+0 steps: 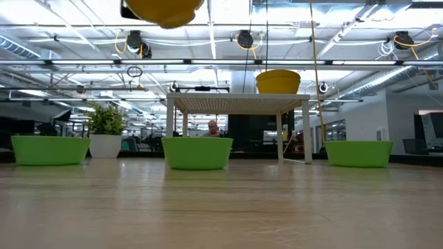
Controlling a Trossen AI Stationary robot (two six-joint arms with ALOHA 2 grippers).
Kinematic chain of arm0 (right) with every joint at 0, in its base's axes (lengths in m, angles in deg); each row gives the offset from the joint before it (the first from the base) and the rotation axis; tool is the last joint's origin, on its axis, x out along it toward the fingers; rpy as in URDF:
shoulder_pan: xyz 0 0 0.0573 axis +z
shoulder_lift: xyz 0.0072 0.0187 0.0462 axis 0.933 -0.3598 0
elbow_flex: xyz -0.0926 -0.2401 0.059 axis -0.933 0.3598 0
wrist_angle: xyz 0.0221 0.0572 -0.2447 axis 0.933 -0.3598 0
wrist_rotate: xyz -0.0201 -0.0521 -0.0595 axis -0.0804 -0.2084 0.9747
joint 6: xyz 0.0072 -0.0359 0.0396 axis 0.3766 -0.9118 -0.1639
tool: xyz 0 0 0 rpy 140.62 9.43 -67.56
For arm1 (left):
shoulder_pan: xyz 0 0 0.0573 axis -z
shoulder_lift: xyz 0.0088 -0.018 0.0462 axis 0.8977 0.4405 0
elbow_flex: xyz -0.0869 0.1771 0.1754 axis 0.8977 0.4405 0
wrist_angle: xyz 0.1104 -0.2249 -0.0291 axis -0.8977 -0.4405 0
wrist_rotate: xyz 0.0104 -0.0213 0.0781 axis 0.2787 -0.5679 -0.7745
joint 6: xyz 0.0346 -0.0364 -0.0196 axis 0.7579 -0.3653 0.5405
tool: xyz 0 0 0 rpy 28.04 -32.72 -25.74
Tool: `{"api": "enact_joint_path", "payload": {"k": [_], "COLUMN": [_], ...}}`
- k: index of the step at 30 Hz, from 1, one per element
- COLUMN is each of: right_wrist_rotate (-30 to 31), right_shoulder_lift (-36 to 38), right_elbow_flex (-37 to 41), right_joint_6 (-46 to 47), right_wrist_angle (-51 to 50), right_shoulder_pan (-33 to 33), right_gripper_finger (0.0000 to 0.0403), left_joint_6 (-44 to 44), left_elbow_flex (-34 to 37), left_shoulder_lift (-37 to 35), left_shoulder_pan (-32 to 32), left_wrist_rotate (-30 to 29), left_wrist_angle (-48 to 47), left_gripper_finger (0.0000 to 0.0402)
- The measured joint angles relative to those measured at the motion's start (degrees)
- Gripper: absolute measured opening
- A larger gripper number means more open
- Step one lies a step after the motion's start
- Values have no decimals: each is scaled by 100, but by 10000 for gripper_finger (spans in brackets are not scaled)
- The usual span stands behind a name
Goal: Pick & Place Mini bowls
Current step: Stack the blue and yellow patterned bowl on top of the blue and yellow patterned bowls on the shelf
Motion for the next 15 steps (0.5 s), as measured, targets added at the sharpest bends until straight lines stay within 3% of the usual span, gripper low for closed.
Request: {"api": "enact_joint_path", "payload": {"k": [5, 11, 15], "right_wrist_rotate": [614, 569, 189], "right_shoulder_lift": [-785, -2118, -3031], "right_elbow_flex": [-1793, -4359, -5399], "right_joint_6": [80, 660, 618], "right_wrist_angle": [-2098, -4985, -6153], "right_shoulder_pan": [223, 315, 337], "right_gripper_finger": [185, 185, 185], "left_joint_6": [789, 1654, 2040], "left_elbow_flex": [0, 0, 0], "left_shoulder_lift": [309, 741, 959], "left_shoulder_pan": [-331, -625, -717], "left_wrist_rotate": [608, 1228, 1435], "left_wrist_angle": [214, 633, 562], "left_gripper_finger": [9, 9, 9]}}
